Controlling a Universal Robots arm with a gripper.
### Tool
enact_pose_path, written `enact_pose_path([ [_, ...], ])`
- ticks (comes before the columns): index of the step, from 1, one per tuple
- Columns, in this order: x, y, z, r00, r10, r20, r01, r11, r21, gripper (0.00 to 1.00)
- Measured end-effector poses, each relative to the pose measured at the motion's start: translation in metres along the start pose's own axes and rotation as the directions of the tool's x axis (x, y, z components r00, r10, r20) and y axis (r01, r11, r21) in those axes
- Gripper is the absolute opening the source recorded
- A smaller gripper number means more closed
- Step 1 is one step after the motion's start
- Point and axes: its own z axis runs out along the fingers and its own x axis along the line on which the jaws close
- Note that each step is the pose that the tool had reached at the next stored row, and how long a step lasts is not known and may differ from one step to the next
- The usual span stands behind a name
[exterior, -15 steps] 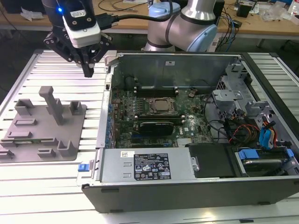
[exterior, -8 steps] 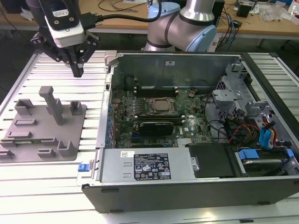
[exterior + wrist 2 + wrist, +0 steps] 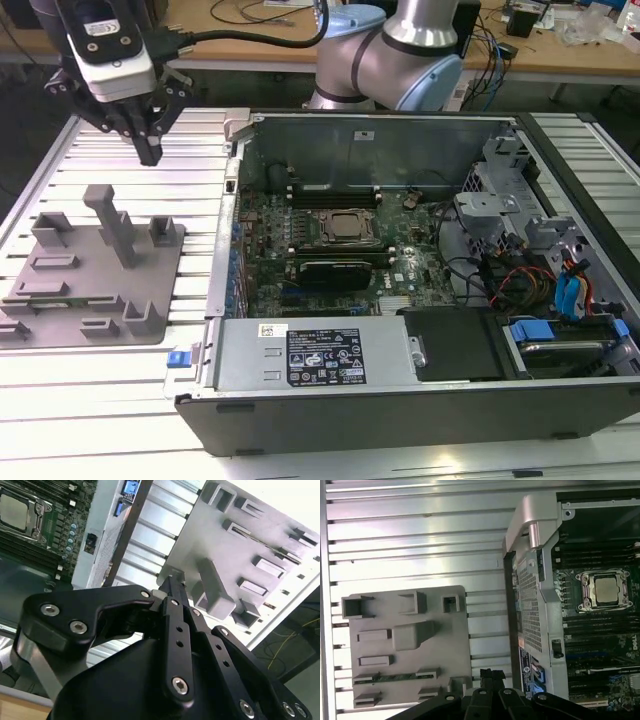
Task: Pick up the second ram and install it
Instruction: 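Reach for the second ram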
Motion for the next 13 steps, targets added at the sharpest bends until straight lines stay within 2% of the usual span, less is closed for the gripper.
enact_pose_path([
  [4,0.0148,-0.0011,-0.0004,1.0,0.0,0.0,0.0,1.0,0.0001,0.08],
  [6,0.0246,-0.0018,-0.0006,1.0,0.0,0.0001,0.0,1.0,0.0,0.08],
  [8,0.0298,-0.0022,-0.0008,1.0,0.0,0.0,0.0,1.0,0.0001,0.08],
  [10,0.0402,-0.003,-0.0006,1.0,0.0,0.0003,0.0,1.0,0.0001,0.08],
  [13,0.0509,-0.0039,0.001,1.0,0.0,0.0005,0.0,1.0,0.0,0.08],
])
